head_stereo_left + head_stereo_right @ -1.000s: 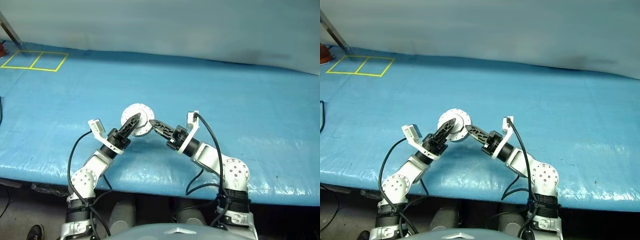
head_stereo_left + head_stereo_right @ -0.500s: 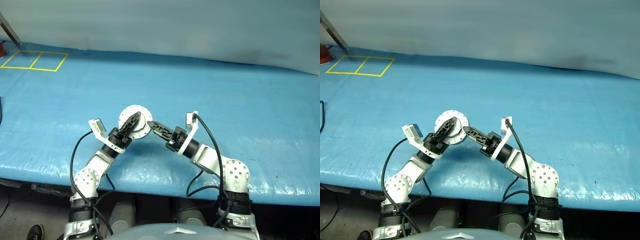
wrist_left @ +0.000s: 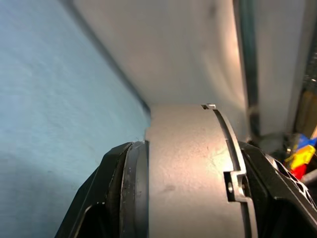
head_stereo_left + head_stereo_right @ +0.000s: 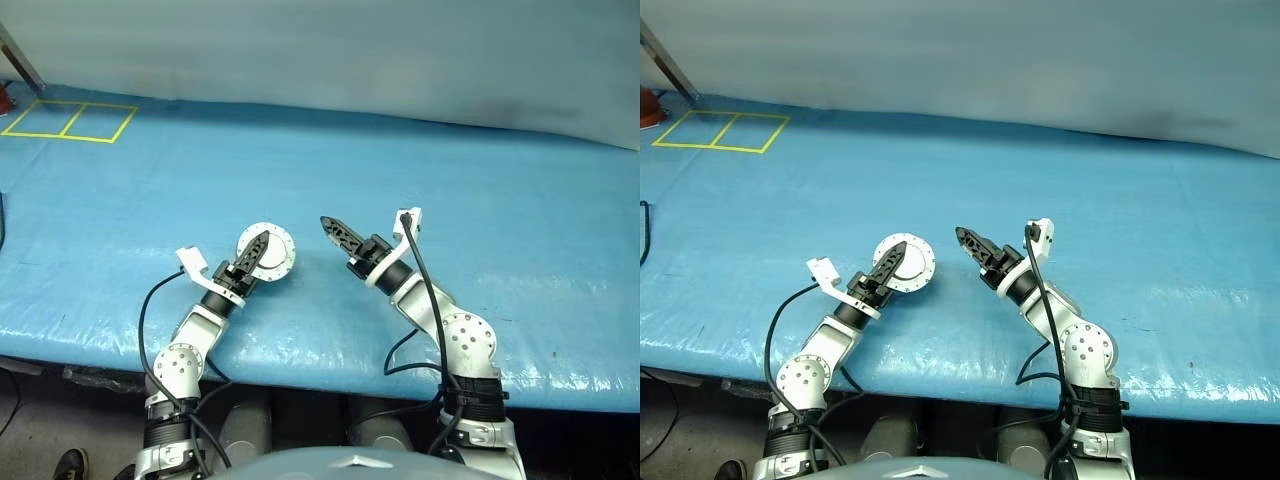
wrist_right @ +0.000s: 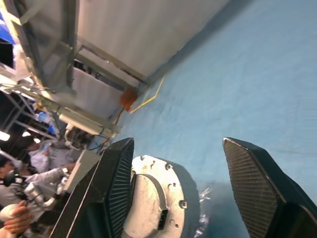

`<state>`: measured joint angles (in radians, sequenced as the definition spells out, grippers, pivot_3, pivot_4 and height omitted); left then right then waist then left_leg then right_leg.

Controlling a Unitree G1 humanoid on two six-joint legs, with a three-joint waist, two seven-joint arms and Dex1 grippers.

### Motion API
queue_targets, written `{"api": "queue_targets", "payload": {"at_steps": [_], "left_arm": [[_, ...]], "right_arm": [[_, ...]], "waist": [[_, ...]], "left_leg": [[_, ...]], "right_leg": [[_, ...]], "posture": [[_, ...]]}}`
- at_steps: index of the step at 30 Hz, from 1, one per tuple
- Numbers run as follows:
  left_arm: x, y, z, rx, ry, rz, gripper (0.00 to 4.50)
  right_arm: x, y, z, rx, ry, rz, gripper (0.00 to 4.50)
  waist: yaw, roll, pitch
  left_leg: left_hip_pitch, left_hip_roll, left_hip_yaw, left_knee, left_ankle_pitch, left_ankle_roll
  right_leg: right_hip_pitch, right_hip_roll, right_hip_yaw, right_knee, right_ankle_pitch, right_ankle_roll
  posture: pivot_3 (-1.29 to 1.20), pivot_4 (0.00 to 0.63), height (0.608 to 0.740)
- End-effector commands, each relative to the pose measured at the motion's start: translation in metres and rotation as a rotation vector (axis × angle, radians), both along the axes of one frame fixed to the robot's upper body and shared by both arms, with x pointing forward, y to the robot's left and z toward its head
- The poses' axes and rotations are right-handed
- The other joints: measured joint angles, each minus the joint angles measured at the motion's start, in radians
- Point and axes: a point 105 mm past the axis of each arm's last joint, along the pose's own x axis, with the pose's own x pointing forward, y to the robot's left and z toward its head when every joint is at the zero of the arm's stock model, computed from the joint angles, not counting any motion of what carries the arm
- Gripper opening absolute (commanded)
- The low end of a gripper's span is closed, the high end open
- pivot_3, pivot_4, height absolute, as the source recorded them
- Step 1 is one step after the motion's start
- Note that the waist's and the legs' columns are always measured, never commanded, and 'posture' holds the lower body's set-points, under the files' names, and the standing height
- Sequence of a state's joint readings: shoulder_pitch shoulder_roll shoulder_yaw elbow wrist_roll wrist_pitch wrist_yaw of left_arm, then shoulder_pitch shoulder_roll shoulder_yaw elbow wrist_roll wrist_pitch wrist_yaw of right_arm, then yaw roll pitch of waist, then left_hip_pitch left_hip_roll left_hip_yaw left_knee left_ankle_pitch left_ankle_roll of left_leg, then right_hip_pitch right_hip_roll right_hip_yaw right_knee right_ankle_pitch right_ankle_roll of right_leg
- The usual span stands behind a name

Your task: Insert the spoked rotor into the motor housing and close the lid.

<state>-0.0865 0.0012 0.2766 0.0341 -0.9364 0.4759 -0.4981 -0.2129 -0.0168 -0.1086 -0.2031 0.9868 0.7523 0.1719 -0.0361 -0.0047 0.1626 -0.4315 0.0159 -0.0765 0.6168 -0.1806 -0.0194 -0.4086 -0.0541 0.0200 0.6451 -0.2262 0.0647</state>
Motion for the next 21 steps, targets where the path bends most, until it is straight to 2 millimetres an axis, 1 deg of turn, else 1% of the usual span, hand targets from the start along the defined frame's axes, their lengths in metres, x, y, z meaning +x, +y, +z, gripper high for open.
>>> {"api": "queue_targets", "payload": {"at_steps": [1, 2, 6, 9, 11, 13, 15, 17, 20, 21], "left_arm": [[0.017, 0.033, 0.018, 0.036, -0.056, 0.226, 2.94], [0.021, 0.042, 0.018, 0.036, -0.047, 0.285, 2.94], [0.036, 0.093, 0.030, 0.039, -0.033, 0.554, 2.94], [0.048, 0.123, 0.034, 0.051, 0.004, 0.685, 2.94], [0.056, 0.137, 0.034, 0.068, 0.041, 0.751, 2.94], [0.063, 0.142, 0.032, 0.097, 0.075, 0.771, 2.94], [0.070, 0.143, 0.028, 0.130, 0.102, 0.768, 2.94], [0.074, 0.142, 0.020, 0.170, 0.146, 0.754, 2.94], [0.074, 0.137, 0.015, 0.216, 0.150, 0.728, 3.55], [0.072, 0.139, 0.014, 0.241, 0.159, 0.744, 3.91]], "right_arm": [[0.002, -0.003, 0.003, -0.054, -0.048, -0.024, 3.07], [0.001, -0.002, 0.002, -0.057, -0.049, -0.020, 3.07], [-0.001, 0.000, -0.001, -0.079, -0.055, -0.008, 3.07], [0.000, 0.001, -0.002, -0.099, -0.066, -0.007, 3.07], [0.000, 0.003, -0.001, -0.107, -0.074, -0.005, 3.07], [0.001, 0.004, -0.001, -0.097, -0.072, 0.000, 3.07], [0.000, 0.005, -0.001, -0.094, -0.071, 0.005, 3.07], [0.000, 0.005, -0.002, -0.098, -0.073, 0.005, 3.07], [0.000, 0.006, -0.003, -0.106, -0.074, 0.003, 3.11], [0.000, 0.006, -0.003, -0.106, -0.073, 0.002, 3.11]], "waist": [[0.000, 0.000, 0.000], [0.000, -0.001, 0.000], [0.001, -0.002, 0.001], [0.001, -0.003, 0.001], [0.001, -0.004, 0.001], [0.003, -0.004, 0.001], [0.006, -0.004, 0.001], [0.008, -0.004, 0.001], [0.009, -0.005, 0.001], [0.009, -0.005, 0.001]], "left_leg": [[0.000, 0.000, 0.000, 0.000, 0.000, 0.000], [0.000, 0.000, 0.000, 0.000, 0.000, 0.000], [0.000, 0.000, 0.000, 0.001, 0.000, 0.000], [0.000, 0.000, 0.000, 0.001, 0.000, 0.000], [-0.001, 0.000, 0.000, 0.001, 0.000, 0.000], [-0.001, -0.001, -0.001, 0.002, 0.000, 0.000], [-0.001, -0.001, -0.001, 0.001, 0.000, 0.000], [-0.001, -0.001, -0.001, 0.001, 0.000, 0.000], [0.000, -0.001, -0.001, 0.002, 0.000, 0.000], [0.000, -0.001, -0.001, 0.002, 0.000, 0.000]], "right_leg": [[0.000, 0.000, 0.000, 0.000, 0.000, 0.000], [0.000, 0.000, 0.000, 0.000, 0.000, 0.000], [0.000, 0.000, 0.000, 0.000, 0.001, 0.001], [0.000, 0.001, 0.000, 0.000, 0.002, 0.004], [0.001, 0.001, 0.000, -0.001, 0.003, 0.005], [0.001, 0.001, 0.000, -0.001, 0.004, 0.007], [0.002, 0.001, 0.000, -0.001, 0.005, 0.009], [0.002, 0.001, 0.000, -0.001, 0.006, 0.009], [0.002, 0.001, 0.000, -0.001, 0.006, 0.009], [0.002, 0.001, 0.000, 0.000, 0.006, 0.009]], "posture": [[0.00, 0.150, 0.740], [0.00, 0.150, 0.740], [0.00, 0.150, 0.740], [0.00, 0.150, 0.740], [0.00, 0.150, 0.740], [0.00, 0.150, 0.740], [0.00, 0.150, 0.740], [0.00, 0.150, 0.740], [0.00, 0.150, 0.740], [0.00, 0.150, 0.740]]}}
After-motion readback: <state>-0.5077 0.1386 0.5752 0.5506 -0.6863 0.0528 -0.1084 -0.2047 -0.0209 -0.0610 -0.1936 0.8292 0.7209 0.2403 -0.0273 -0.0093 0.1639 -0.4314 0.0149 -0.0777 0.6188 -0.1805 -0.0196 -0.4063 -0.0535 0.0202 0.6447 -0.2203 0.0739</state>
